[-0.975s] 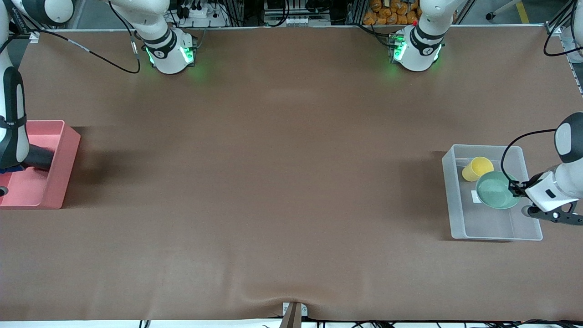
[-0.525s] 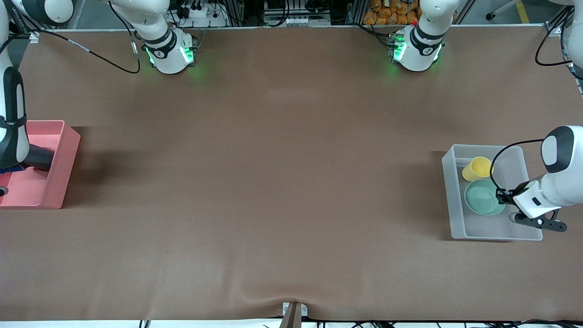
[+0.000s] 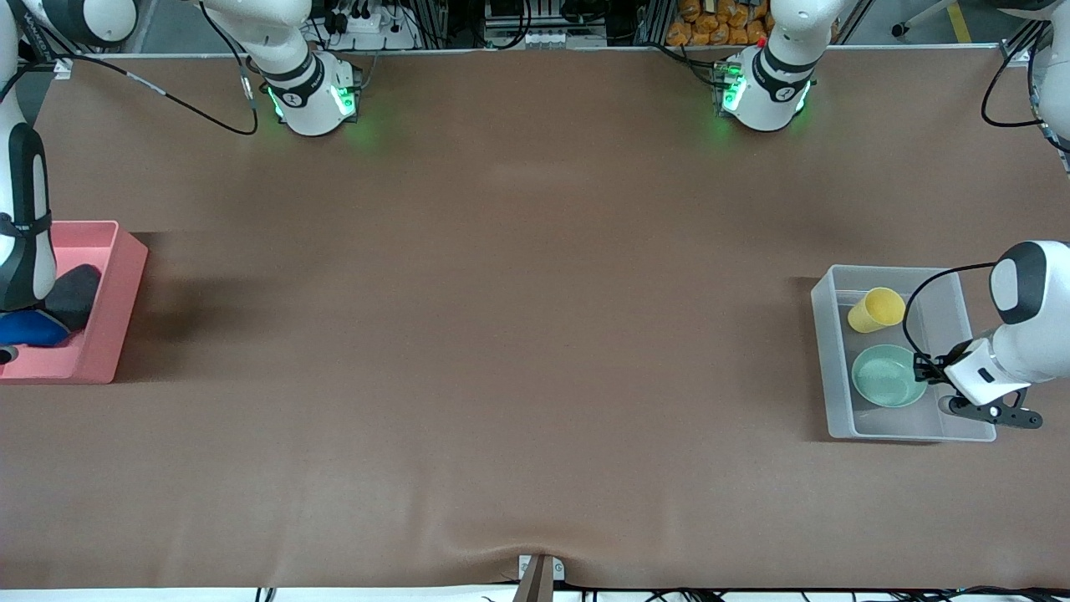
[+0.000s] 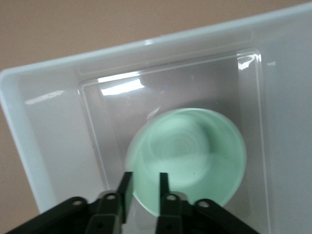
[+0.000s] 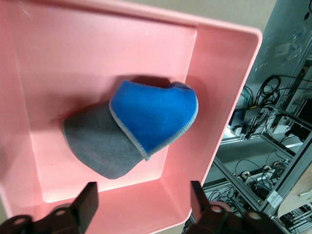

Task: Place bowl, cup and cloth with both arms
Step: 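Release the bowl in the bin while the right gripper releases the cloth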

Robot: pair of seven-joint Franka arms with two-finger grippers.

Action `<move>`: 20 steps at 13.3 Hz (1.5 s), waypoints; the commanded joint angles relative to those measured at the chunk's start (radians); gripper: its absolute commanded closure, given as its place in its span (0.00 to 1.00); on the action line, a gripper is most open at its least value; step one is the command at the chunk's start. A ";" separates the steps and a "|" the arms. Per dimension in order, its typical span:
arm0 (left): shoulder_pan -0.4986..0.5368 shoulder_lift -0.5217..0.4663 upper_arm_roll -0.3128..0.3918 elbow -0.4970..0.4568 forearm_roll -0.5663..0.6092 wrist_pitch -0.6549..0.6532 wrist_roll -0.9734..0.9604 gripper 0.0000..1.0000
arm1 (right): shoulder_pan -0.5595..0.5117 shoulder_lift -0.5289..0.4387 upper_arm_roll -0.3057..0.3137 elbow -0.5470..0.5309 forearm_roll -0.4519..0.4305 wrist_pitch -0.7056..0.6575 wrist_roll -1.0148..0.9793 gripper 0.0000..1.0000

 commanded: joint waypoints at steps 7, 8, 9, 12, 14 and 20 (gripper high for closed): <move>-0.003 -0.271 -0.171 0.024 -0.199 -0.189 -0.066 0.00 | 0.155 -0.247 0.019 -0.001 0.294 -0.185 -0.001 0.00; -0.003 -0.296 -0.200 0.026 -0.200 -0.215 -0.101 0.00 | 0.190 -0.278 0.019 -0.003 0.331 -0.194 0.001 0.00; -0.003 -0.325 -0.224 0.026 -0.200 -0.247 -0.135 0.00 | 0.212 -0.304 0.019 -0.004 0.382 -0.197 0.002 0.00; -0.003 -0.412 -0.292 0.024 -0.208 -0.336 -0.232 0.00 | 0.279 -0.374 0.018 -0.009 0.481 -0.213 0.018 0.00; -0.002 -0.454 -0.316 0.024 -0.208 -0.382 -0.257 0.00 | 0.338 -0.433 0.018 -0.009 0.492 -0.271 0.129 0.00; 0.000 -0.489 -0.329 0.087 -0.266 -0.461 -0.258 0.00 | 0.410 -0.581 0.019 -0.009 0.569 -0.427 0.350 0.00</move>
